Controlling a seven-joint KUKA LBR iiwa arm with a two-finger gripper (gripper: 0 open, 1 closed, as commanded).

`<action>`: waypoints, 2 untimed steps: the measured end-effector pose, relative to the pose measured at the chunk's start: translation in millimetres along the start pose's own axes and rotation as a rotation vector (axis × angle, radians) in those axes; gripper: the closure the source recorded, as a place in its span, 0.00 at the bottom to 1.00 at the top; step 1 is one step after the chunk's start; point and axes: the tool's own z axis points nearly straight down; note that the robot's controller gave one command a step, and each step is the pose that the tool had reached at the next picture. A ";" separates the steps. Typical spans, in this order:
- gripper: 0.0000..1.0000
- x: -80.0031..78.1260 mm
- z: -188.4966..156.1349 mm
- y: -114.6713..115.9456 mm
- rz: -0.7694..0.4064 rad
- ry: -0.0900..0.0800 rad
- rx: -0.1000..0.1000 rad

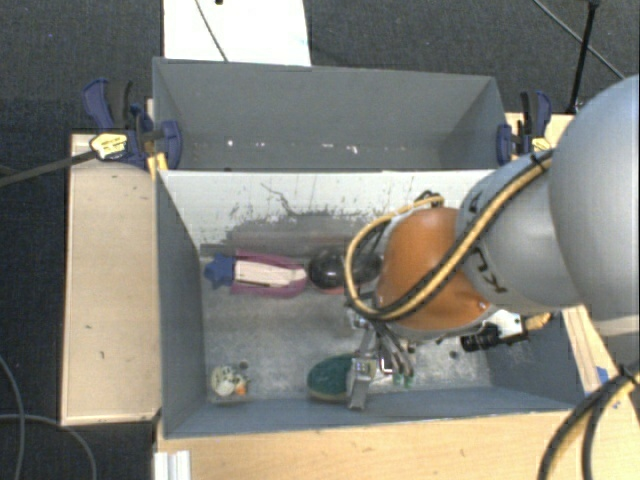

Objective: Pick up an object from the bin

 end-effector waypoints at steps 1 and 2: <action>1.00 -3.0 -3.1 1.2 0.006 -0.012 -0.005; 1.00 -3.0 -3.0 1.2 0.010 -0.011 -0.005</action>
Offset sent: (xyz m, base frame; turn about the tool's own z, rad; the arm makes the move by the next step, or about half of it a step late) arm 0.0000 0.0000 0.0000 0.0000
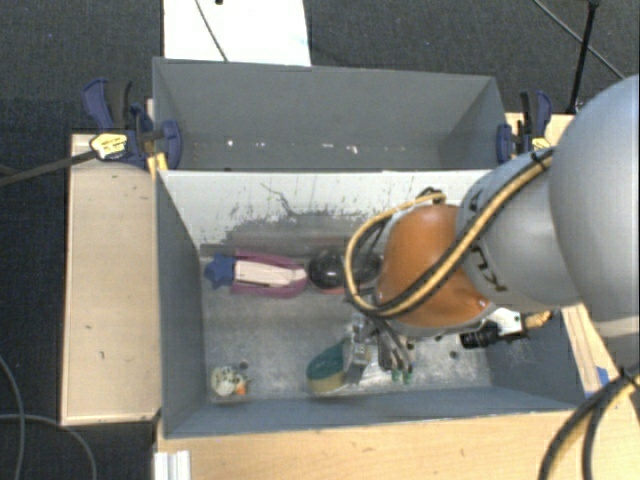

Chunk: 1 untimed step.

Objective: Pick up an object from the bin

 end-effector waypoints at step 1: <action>1.00 1.4 -32.6 -0.3 0.044 0.002 0.001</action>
Offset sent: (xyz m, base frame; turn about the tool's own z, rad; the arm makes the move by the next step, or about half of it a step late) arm -0.0027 -0.0003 0.0311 0.0443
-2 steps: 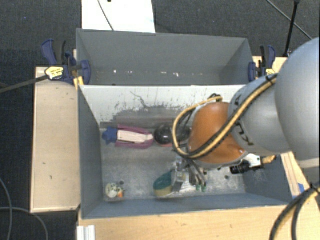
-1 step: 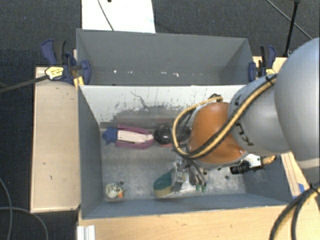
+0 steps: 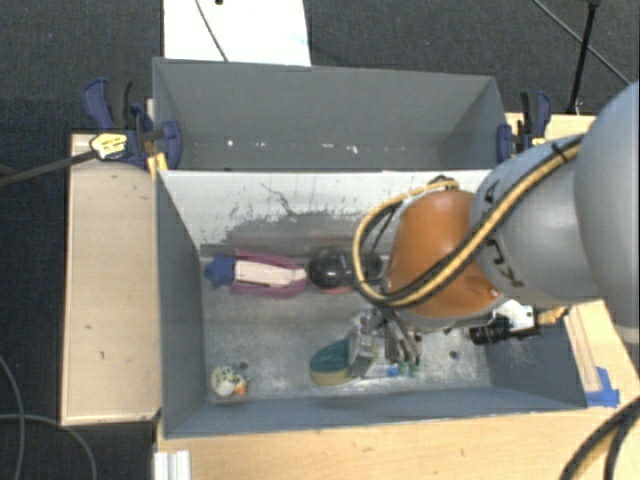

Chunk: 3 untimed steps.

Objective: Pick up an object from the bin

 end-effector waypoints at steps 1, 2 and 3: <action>1.00 -3.6 -57.6 9.0 -0.006 -0.002 -0.001; 0.00 -2.3 -54.2 8.1 -0.004 0.004 0.001; 0.00 4.8 -32.3 12.9 -0.057 0.007 0.003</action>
Offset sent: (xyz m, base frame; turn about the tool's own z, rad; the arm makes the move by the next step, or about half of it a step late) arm 0.0030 0.0073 0.0540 -0.0020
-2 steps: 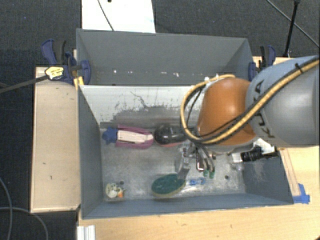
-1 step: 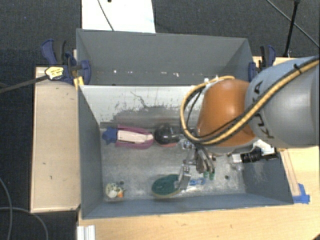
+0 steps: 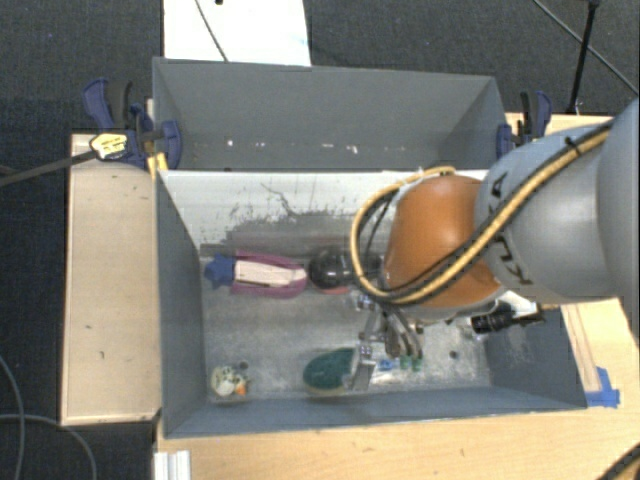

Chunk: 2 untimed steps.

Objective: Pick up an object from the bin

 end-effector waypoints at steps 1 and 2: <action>0.00 -5.0 72.9 -7.1 0.025 0.004 -0.003; 1.00 -5.2 70.1 -7.1 0.026 0.002 -0.003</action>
Offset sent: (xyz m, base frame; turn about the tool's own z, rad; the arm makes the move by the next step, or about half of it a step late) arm 0.0044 -0.0093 -0.0713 0.0186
